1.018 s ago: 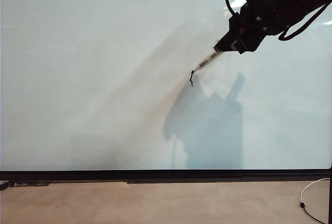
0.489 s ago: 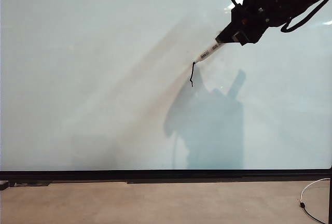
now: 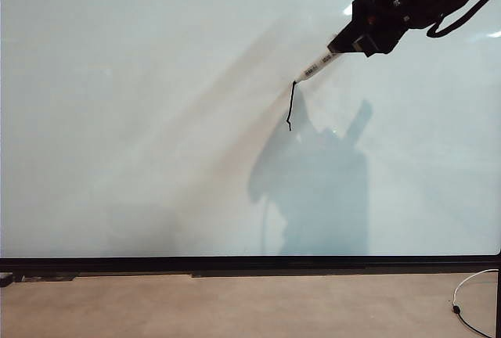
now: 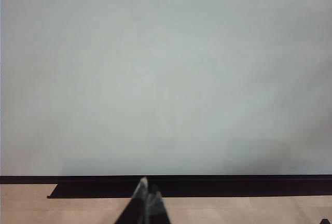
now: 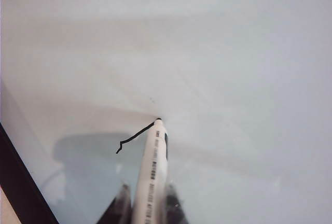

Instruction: Pick up the pen on the shelf to the right of the whiteboard and draw a rectangle.

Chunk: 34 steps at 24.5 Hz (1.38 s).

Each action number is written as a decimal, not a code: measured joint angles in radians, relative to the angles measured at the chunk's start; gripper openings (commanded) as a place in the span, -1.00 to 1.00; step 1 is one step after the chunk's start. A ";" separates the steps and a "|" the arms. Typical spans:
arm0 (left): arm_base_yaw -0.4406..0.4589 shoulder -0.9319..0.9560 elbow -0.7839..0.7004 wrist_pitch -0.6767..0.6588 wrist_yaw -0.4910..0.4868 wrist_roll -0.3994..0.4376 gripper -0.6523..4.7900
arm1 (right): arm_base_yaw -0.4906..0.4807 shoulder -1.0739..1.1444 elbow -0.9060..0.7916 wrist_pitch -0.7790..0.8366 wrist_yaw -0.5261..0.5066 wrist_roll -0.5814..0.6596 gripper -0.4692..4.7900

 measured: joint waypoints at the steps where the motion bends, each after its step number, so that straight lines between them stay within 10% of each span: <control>1: 0.000 0.000 0.000 0.000 0.000 0.000 -0.78 | 0.000 -0.002 0.000 0.000 0.000 0.000 -0.84; 22: 0.000 0.000 0.000 0.000 0.000 0.000 -0.78 | 0.053 -0.057 -0.052 -0.087 0.004 0.045 -0.84; 34: 0.000 0.000 0.000 0.000 0.000 0.000 -0.78 | 0.008 -0.105 -0.215 0.304 -0.031 0.385 -0.84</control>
